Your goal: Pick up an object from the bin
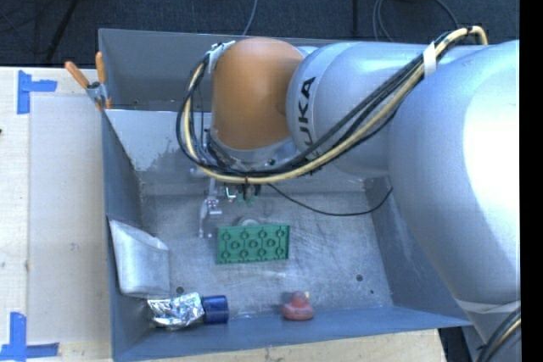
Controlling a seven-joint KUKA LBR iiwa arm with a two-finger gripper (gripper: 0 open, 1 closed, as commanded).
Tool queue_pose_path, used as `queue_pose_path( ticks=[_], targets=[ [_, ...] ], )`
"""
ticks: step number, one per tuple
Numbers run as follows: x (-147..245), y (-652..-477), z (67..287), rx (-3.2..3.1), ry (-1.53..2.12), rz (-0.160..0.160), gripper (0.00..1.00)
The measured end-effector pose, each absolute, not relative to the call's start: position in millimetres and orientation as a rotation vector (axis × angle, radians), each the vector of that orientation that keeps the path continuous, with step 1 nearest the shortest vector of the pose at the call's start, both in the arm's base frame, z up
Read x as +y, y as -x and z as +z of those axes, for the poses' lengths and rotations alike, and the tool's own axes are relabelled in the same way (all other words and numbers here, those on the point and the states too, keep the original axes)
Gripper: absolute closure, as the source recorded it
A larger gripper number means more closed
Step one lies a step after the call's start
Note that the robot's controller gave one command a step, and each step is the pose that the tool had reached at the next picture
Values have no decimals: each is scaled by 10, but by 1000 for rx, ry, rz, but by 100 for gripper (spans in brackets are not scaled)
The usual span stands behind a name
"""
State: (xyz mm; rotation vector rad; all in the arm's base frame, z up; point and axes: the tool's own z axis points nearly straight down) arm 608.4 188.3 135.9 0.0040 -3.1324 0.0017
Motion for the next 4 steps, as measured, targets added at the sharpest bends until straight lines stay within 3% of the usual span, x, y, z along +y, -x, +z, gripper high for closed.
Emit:
queue_pose_path(
  ticks=[1, 2, 3, 4],
  targets=[
    [1338, -6162, 1293, -3138, 96, 4, 0],
    [760, -5861, 940, -3037, -787, 0, 0],
    [766, -5876, 961, -3043, -784, -1, 100],
    [1135, -5840, 2263, -3050, -790, -1, 100]
  ],
)
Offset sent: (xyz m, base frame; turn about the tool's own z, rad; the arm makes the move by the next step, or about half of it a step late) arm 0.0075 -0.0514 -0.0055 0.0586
